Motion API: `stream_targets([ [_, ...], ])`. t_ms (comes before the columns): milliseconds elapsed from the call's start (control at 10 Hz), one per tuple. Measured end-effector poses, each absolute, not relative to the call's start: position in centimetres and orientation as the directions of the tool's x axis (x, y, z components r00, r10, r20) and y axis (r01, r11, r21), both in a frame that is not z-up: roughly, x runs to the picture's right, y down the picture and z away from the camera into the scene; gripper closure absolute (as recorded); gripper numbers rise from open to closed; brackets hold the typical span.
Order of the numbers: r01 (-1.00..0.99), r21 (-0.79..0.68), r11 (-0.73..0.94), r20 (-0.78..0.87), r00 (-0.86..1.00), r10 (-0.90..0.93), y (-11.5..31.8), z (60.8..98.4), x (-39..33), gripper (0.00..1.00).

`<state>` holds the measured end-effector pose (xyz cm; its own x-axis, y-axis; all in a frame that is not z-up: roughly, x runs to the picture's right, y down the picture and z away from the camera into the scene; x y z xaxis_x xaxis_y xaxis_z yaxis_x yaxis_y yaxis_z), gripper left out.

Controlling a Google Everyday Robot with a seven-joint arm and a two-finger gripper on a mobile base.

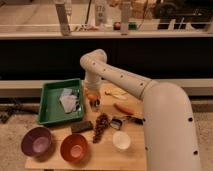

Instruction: Place apple in metal cup

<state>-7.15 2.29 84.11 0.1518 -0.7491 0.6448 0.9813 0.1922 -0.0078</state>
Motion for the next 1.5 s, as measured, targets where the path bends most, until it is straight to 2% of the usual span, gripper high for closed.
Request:
stream_targets([
  [100,0.981,-0.01,0.194,0.649,0.154,-0.745,2.6,84.4,-7.0,0.22],
  [200,0.981,-0.01,0.196,0.648,0.156,-0.745,2.7,84.6,-7.0,0.2],
  [1500,0.98,-0.023,0.198,0.637,0.167,-0.752,3.7,85.4,-6.4,0.2],
])
